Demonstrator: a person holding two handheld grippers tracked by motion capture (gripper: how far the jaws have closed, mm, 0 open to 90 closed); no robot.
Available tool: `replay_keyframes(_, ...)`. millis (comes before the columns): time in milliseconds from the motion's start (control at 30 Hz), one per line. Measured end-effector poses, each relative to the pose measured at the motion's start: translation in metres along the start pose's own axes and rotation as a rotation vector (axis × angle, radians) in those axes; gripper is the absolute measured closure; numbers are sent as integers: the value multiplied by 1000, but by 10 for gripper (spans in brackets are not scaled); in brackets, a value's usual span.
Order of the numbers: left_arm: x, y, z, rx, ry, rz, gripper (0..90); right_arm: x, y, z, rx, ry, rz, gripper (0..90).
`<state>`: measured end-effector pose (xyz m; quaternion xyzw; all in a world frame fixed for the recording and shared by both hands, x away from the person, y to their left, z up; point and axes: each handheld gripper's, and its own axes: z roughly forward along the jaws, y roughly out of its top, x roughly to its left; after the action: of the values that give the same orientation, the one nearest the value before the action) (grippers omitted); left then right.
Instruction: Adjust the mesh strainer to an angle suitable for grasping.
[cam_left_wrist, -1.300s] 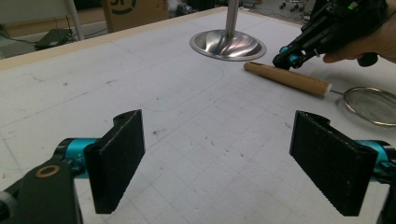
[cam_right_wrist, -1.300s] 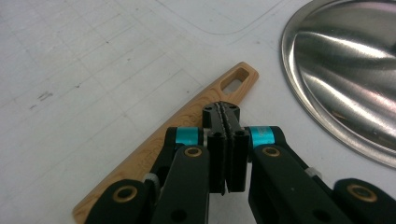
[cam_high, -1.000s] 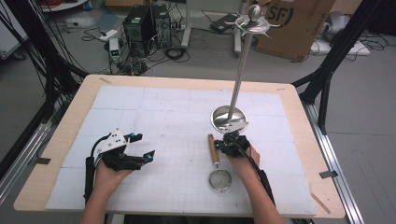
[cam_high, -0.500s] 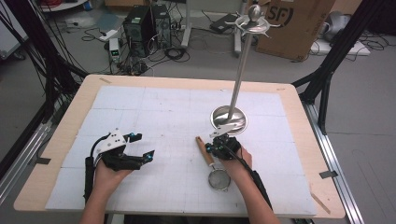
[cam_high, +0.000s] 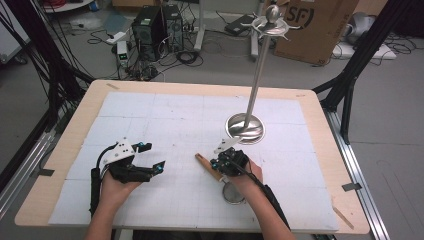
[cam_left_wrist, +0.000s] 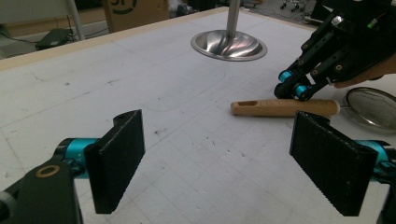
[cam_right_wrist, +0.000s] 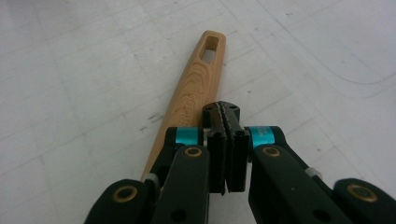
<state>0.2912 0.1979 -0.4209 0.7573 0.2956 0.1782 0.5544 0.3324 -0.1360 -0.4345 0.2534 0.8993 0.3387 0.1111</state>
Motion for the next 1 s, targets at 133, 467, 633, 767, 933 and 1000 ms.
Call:
replay_keyframes(133,0,0,0,0,1,1,186,5,2,0,-2,18,-20,897)
replay_keyframes(467,0,0,-1,0,-1,0,186,13,6,0,-4,44,-46,896)
replay_keyframes(633,0,1,-3,1,-4,5,186,12,7,-6,-38,56,-30,868)
replay_keyframes(767,0,1,-3,-1,-5,4,186,10,6,-10,-58,56,-4,835)
replay_keyframes(933,1,2,-3,-4,-4,5,186,8,6,-16,-80,53,17,769)
replay_keyframes(1000,1,2,-3,-8,-2,3,185,8,6,-18,-86,58,21,755)
